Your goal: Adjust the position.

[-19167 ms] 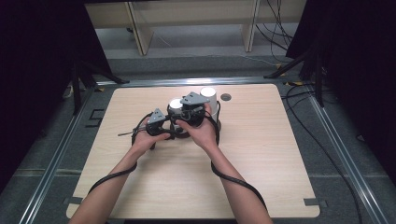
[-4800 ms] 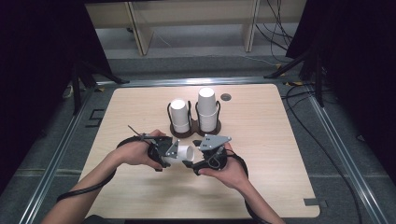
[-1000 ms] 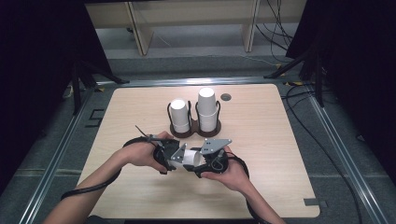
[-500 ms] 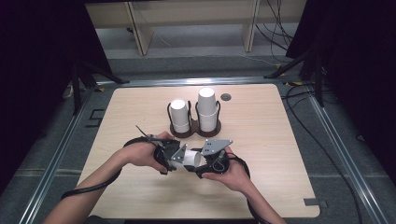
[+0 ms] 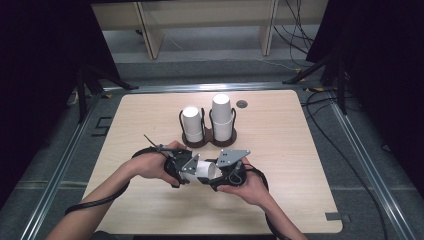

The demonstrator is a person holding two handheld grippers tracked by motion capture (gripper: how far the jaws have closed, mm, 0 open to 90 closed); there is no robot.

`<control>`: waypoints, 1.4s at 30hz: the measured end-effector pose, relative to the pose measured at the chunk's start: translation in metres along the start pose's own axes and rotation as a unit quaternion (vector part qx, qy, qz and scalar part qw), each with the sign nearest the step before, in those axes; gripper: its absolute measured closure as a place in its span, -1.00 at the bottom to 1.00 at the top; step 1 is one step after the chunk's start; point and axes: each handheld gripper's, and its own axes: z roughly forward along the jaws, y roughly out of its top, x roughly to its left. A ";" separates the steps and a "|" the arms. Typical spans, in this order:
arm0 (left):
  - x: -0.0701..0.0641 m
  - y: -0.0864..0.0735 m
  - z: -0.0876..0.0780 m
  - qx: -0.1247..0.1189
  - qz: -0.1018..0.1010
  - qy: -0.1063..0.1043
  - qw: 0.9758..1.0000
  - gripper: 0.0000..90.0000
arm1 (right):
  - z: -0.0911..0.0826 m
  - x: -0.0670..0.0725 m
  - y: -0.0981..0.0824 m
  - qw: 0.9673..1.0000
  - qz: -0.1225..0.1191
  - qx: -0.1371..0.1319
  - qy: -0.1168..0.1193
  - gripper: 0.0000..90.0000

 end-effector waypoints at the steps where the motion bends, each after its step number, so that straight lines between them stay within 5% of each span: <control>1: 0.000 -0.001 0.000 -0.002 0.000 0.000 1.000 -0.48 | 0.000 0.000 0.000 1.000 -0.001 -0.001 0.001 -0.20; 18: -0.002 -0.011 -0.001 -0.046 -0.017 0.006 0.999 -0.78 | -0.004 0.000 0.001 1.000 -0.023 -0.013 -0.008 -0.19; 27: -0.004 -0.029 -0.009 -0.101 -0.063 0.027 0.993 -0.85 | -0.009 0.001 -0.005 1.000 -0.011 -0.016 -0.012 -0.20; 33: -0.009 -0.047 -0.012 -0.152 -0.104 0.039 0.982 -0.87 | -0.016 0.000 -0.007 0.999 0.000 -0.029 -0.025 -0.20; 36: -0.013 -0.057 -0.011 -0.188 -0.126 0.054 0.973 -0.87 | -0.020 -0.001 -0.009 0.999 0.005 -0.036 -0.031 -0.20; 38: -0.014 -0.062 -0.010 -0.201 -0.135 0.055 0.969 -0.87 | -0.023 -0.001 -0.010 0.998 0.009 -0.045 -0.032 -0.20; 41: -0.019 -0.068 -0.007 -0.243 -0.166 0.057 0.954 -0.87 | -0.025 -0.003 -0.011 0.998 0.005 -0.057 -0.039 -0.20; 42: -0.019 -0.070 -0.007 -0.249 -0.169 0.057 0.952 -0.87 | -0.026 -0.003 -0.012 0.998 0.008 -0.056 -0.039 -0.20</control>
